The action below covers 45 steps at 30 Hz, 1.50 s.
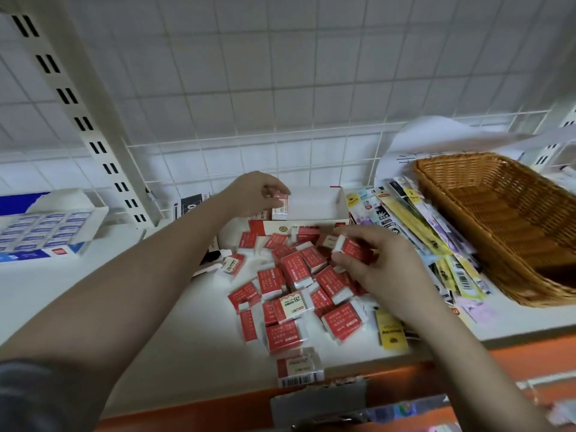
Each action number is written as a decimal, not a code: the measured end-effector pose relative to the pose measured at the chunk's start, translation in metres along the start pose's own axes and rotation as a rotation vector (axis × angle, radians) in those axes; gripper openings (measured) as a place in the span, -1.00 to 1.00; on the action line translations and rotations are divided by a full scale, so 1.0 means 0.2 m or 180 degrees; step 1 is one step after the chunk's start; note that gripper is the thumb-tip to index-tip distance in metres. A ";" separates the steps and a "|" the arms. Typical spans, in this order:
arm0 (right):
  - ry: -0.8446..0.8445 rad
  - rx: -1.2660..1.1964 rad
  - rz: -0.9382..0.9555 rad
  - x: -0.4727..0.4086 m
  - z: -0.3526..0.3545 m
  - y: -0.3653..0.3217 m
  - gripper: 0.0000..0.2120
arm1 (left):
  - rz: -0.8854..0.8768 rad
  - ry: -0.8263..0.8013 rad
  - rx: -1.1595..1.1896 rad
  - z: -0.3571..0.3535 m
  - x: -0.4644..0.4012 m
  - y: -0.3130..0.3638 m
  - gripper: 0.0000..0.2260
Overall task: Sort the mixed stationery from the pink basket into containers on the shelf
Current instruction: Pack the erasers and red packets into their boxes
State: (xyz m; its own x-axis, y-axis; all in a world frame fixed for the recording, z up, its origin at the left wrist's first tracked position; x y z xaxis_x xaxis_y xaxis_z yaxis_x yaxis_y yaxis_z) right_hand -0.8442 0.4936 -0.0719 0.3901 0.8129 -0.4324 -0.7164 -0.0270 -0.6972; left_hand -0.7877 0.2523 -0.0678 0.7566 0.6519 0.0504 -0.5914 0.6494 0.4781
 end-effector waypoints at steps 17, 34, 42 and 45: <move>0.0451 -0.0148 -0.0252 -0.01 0.04 0.07 -0.74 | -0.0084 -0.0384 -0.1180 -0.08 -0.01 0.04 -0.87; 0.0392 0.0130 0.0319 -0.17 0.03 0.08 -0.80 | 0.1193 0.0706 -0.1126 -0.05 0.52 -0.04 -0.78; 0.0051 0.0406 0.0178 -0.34 -0.04 0.06 -0.85 | 0.1647 0.0622 -0.1197 -0.11 0.62 -0.11 -0.78; -0.0215 0.0593 0.0154 -0.47 -0.11 0.07 -0.88 | 0.1567 0.0791 -0.0730 -0.10 0.66 -0.12 -0.79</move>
State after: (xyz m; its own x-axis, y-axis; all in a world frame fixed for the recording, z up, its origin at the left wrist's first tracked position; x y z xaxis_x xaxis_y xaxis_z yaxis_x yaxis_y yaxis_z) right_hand -0.8794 0.4040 -0.0534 0.3174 0.8507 -0.4190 -0.8304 0.0359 -0.5560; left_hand -0.6778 0.3306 -0.0899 0.3066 0.9518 -0.0019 -0.9221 0.2975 0.2475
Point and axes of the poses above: each hand's wrist, its own x-axis away from the middle knuckle, its own z-axis out of the back of the hand, y = z × x, the point moved 4 cm from there along -x, towards the middle knuckle, and after that the axes turned 15 degrees about z, right-handed, at the moved point
